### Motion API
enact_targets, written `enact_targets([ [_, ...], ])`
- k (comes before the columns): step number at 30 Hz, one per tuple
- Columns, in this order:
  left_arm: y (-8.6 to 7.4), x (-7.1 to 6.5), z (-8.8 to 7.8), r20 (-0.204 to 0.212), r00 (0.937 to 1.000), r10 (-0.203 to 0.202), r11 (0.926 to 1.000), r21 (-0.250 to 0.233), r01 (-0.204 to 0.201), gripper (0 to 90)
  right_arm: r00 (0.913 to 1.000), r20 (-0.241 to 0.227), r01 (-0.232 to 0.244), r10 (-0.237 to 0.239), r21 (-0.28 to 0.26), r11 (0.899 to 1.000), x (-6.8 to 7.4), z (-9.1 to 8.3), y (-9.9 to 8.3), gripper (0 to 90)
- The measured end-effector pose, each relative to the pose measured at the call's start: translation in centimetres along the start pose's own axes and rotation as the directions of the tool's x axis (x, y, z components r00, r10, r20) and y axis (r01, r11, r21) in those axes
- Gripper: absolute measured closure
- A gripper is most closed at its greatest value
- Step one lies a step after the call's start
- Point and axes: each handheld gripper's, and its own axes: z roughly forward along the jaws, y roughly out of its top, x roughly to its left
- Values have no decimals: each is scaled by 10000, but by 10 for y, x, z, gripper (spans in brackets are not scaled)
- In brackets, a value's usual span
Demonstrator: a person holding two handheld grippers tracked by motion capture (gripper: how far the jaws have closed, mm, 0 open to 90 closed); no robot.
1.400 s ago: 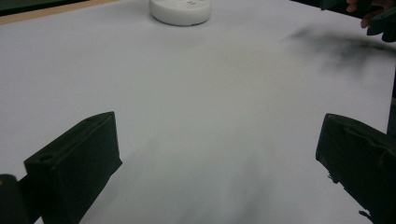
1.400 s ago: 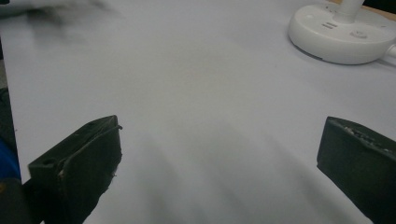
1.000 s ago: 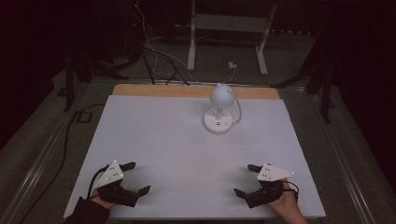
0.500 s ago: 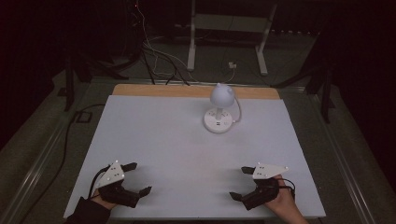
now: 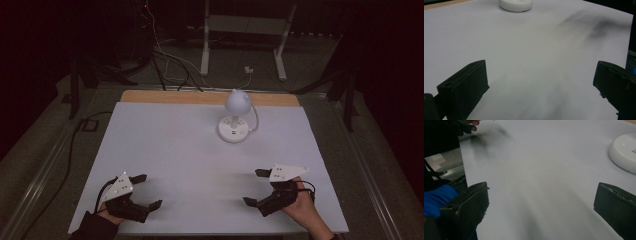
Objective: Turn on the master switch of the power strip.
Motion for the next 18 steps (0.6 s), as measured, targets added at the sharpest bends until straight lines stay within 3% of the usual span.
enact_targets([
  [18,0,0,0,-1,10000,-8,10000,-9,8,2,9999,149,11,-5,-385,9993,-18,-12,24,0],
])
